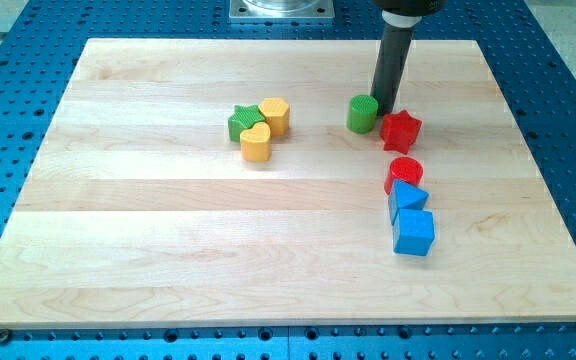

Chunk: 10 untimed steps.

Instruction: Move the green circle into the yellow blocks

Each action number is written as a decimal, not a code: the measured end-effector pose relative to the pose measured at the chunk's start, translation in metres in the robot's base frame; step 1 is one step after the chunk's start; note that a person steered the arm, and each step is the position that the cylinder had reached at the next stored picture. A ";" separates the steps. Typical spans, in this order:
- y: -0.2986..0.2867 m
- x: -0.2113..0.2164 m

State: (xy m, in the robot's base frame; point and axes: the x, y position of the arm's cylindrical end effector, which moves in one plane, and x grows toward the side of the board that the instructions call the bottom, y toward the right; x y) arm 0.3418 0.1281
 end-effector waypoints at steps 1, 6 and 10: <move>-0.027 -0.014; -0.083 0.006; -0.068 0.043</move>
State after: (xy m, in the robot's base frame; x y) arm 0.3844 0.0598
